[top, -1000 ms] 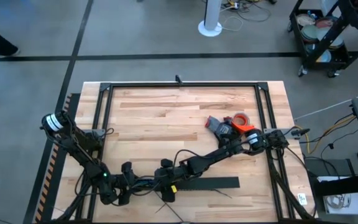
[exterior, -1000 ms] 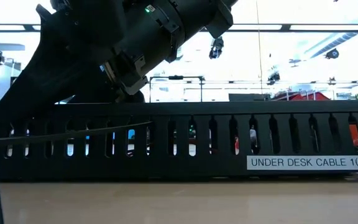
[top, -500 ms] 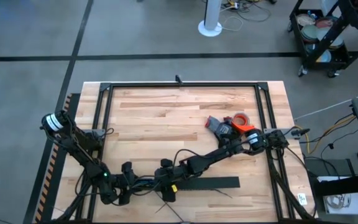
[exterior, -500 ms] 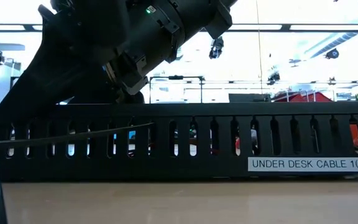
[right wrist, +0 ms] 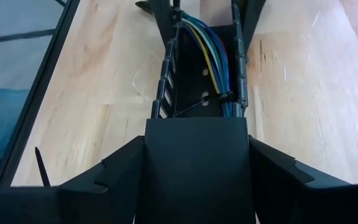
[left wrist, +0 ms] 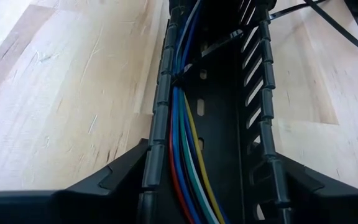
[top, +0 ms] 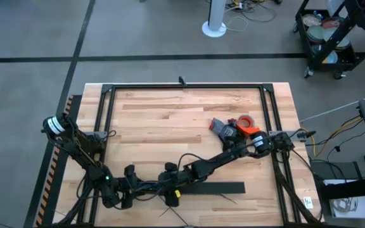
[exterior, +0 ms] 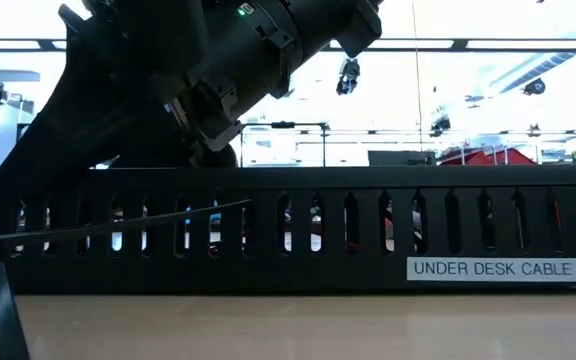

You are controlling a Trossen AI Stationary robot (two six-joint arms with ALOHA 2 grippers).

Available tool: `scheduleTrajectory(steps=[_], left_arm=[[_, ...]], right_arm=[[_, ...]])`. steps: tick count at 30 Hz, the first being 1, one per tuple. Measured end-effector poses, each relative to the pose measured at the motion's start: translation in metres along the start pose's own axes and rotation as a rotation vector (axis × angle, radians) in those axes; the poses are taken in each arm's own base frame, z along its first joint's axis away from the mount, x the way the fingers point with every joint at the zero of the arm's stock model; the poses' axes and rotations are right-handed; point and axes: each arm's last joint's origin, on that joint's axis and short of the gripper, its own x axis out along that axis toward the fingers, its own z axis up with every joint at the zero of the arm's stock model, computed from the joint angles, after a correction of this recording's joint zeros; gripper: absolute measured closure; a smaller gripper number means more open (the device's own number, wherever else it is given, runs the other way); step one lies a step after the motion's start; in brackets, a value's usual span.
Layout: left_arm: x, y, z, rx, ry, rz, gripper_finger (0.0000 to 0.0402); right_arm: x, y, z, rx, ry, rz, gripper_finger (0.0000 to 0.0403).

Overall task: Ziptie cables
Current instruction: Insert the black cable duct cover into the black cable duct

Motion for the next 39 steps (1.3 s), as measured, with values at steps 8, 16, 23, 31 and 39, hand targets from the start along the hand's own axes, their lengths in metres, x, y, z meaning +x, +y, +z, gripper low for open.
scheduleTrajectory(steps=[8, 16, 23, 31, 39], left_arm=[[0.000, -0.002, 0.002, 0.017, -0.022, -0.014, 0.0174], [0.000, 0.004, -0.001, -0.019, -0.006, 0.046, 0.0178], [0.001, 0.003, 0.001, -0.014, -0.040, 0.024, 0.0176], [0.002, 0.003, 0.002, -0.006, -0.041, 0.027, 0.0176], [0.002, 0.003, 0.002, 0.032, -0.025, 0.016, 0.0176]], right_arm=[[0.000, -0.006, 0.000, 0.104, -0.001, -0.067, 0.0176], [-0.002, 0.004, 0.000, 0.007, 0.023, -0.024, 0.0182], [-0.008, 0.005, 0.003, -0.017, 0.062, -0.098, 0.0144], [-0.038, 0.013, 0.016, -0.071, 0.075, -0.223, 0.0140], [-0.033, 0.004, 0.012, -0.119, 0.091, -0.288, 0.0132]])
